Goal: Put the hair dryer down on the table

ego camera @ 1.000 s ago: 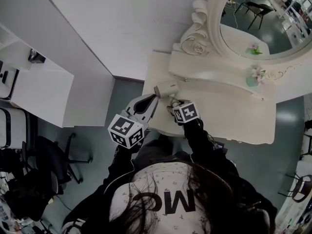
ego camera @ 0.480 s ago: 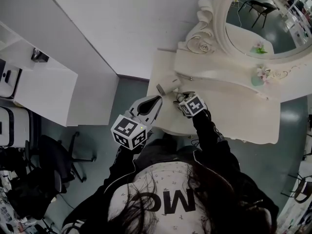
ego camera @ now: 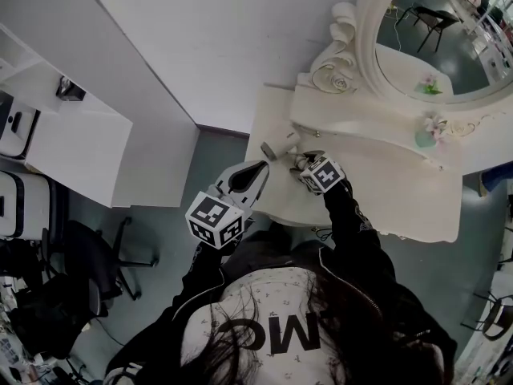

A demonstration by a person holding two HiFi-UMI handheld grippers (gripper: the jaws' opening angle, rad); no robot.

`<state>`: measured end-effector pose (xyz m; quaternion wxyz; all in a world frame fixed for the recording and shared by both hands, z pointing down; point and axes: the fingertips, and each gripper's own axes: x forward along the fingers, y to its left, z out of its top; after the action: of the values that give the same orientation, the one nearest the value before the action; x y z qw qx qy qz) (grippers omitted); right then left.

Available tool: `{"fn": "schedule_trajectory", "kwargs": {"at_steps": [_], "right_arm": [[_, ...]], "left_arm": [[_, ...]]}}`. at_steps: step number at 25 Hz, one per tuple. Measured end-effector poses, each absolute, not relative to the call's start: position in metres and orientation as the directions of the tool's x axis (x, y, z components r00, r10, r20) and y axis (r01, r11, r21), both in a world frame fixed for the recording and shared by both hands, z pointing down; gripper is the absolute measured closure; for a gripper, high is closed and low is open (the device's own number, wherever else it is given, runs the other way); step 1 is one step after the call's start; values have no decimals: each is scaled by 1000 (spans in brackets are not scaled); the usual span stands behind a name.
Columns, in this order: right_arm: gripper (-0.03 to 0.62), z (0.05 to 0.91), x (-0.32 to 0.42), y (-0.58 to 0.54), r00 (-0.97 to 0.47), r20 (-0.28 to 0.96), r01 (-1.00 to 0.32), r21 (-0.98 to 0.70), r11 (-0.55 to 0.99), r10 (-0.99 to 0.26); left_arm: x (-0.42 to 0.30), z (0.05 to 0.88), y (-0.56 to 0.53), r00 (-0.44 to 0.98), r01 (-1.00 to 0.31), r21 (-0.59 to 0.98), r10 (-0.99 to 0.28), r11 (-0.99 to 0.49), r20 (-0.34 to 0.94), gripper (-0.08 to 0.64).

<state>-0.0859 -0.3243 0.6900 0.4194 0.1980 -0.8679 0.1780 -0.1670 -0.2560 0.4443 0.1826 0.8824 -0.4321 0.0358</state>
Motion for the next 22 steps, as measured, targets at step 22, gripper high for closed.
{"fn": "schedule_trajectory", "kwargs": {"at_steps": [22], "right_arm": [[261,641,-36,-311,-618,675,-682,-204,702,-403]], "left_arm": [[-141,443,-261,645,-757,299,-735,-581,206,565]]}}
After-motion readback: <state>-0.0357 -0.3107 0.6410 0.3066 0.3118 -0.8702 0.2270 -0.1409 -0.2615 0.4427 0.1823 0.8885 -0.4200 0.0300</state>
